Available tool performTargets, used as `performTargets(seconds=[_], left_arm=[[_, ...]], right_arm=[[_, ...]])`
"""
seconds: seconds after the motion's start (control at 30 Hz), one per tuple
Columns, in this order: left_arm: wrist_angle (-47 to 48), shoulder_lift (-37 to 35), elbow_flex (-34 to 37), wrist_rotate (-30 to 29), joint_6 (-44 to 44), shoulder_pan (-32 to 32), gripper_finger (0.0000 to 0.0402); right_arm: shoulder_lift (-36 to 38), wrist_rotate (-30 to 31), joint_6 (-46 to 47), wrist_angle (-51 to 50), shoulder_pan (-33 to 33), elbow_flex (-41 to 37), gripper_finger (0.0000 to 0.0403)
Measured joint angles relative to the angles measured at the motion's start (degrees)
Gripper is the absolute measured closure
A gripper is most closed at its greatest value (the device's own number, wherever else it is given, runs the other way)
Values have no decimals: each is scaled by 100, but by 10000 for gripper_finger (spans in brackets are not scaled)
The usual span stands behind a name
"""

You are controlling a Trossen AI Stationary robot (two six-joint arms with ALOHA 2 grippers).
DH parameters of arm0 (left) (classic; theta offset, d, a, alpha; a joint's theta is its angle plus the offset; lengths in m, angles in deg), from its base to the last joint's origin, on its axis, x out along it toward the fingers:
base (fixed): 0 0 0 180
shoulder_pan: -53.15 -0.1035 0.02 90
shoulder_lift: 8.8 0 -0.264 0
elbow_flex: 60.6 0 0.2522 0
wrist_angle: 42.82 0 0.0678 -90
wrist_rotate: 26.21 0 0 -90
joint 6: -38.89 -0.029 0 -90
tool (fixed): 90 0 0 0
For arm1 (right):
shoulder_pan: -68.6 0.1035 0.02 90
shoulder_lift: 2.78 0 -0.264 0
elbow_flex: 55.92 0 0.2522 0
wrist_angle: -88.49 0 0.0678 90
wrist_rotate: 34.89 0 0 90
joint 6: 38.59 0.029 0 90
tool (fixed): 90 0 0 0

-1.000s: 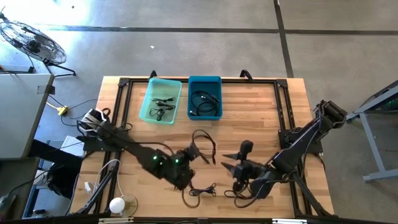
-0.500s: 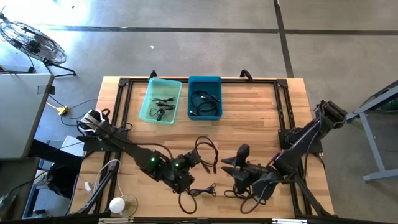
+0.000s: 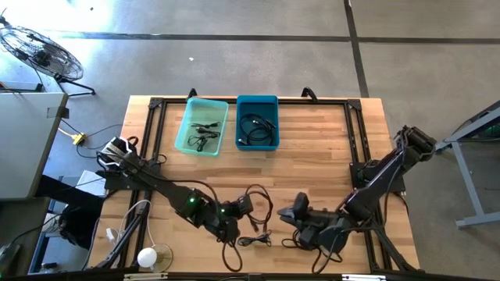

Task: Pick & Place USB Port
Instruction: Put the black HDMI cable into the blue bin

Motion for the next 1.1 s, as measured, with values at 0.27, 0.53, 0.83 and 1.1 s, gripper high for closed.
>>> performTargets(seconds=[0.27,0.53,0.83,1.1], left_arm=[[168,-4,-287,194,180,0,396],[316,-2,-420,443,361,-9,396],[349,-2,-422,126,435,-9,381],[347,-3,-426,-348,549,-11,331]], right_arm=[[-28,-1108,-443,276,-432,0,263],[-332,-1042,-1305,405,-659,0,263],[-374,-338,-1324,652,-794,-6,329],[-376,431,-975,639,-949,-7,378]])
